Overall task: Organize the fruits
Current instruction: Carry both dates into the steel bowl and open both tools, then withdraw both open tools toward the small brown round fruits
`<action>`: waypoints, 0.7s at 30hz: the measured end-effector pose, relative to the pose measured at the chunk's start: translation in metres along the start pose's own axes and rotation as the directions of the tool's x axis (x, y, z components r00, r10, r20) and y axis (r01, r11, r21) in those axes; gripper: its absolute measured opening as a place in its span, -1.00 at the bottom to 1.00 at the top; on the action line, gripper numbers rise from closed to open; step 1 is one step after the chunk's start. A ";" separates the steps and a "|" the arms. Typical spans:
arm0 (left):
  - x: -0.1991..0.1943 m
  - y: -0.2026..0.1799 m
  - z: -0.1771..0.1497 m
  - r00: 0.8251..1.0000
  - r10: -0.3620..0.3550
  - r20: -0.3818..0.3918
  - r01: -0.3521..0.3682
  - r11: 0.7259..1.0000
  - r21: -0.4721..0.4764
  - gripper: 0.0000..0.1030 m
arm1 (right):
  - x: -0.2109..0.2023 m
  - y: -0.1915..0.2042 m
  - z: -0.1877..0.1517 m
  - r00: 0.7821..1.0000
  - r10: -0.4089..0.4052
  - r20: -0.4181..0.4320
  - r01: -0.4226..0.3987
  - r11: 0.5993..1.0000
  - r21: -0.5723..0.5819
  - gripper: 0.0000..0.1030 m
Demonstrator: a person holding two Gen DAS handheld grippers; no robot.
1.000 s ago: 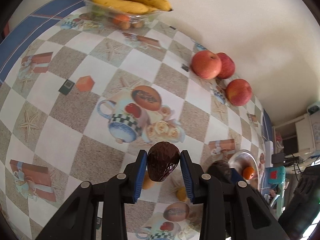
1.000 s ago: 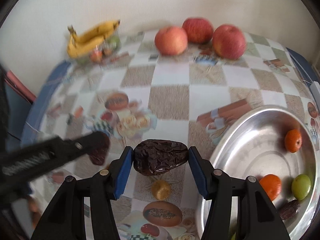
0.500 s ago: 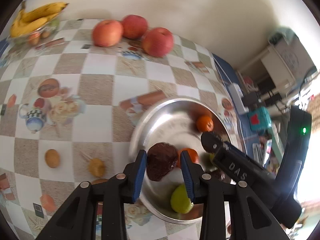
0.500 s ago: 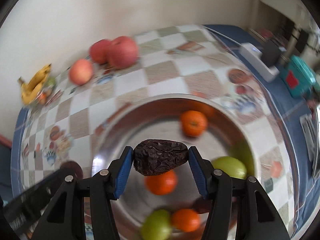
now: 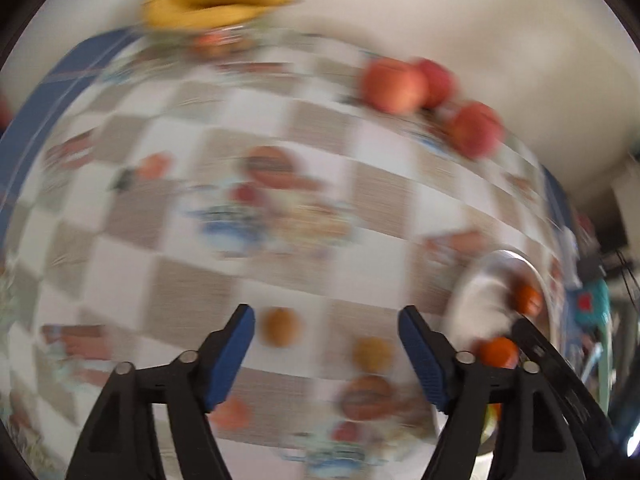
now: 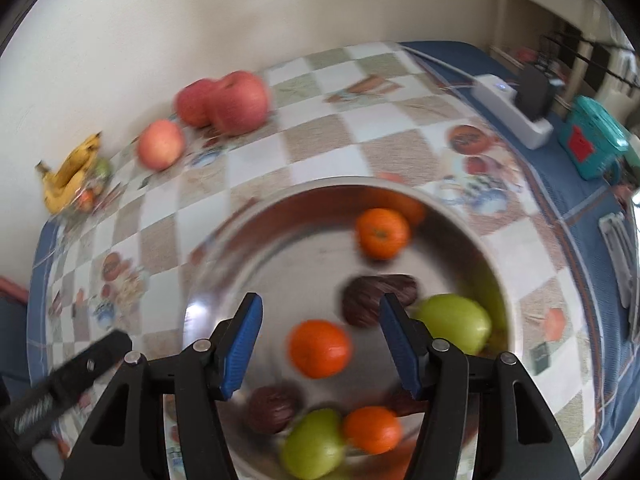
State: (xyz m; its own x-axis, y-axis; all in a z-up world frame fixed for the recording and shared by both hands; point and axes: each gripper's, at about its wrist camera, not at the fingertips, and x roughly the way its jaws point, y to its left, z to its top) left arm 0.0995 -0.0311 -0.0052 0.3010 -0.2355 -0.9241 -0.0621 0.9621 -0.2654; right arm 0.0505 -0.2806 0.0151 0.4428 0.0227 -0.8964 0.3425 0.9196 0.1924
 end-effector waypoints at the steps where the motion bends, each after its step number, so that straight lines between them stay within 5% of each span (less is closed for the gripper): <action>1: 0.000 0.013 0.003 1.000 0.015 0.000 -0.015 0.999 -0.032 0.73 | 0.001 0.010 -0.001 1.000 0.022 -0.003 -0.022 1.000 -0.018 0.20; 3: -0.002 0.039 0.007 0.998 0.055 -0.006 -0.056 0.993 -0.102 1.00 | 0.001 0.033 -0.006 0.998 0.064 -0.009 -0.065 0.996 -0.066 0.22; 7: -0.007 0.076 0.010 0.994 0.104 0.012 -0.100 0.975 -0.197 1.00 | 0.005 0.077 -0.019 0.992 0.126 -0.023 -0.128 0.976 -0.176 0.76; 15: -0.015 0.088 0.014 0.988 0.139 0.070 -0.121 0.968 -0.218 1.00 | 0.013 0.116 -0.034 0.992 0.122 -0.034 -0.127 0.947 -0.294 0.82; 21: -0.003 0.072 0.012 0.994 0.111 0.009 -0.108 0.978 -0.180 0.99 | 0.024 0.118 -0.034 0.987 0.131 -0.096 -0.154 0.944 -0.291 0.82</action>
State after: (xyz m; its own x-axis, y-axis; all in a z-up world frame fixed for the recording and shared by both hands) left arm 0.1056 0.0411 -0.0179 0.3008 -0.1256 -0.9454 -0.2646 0.9414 -0.2093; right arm 0.0728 -0.1585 0.0024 0.4018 0.1806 -0.8978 0.0145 0.9790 0.2034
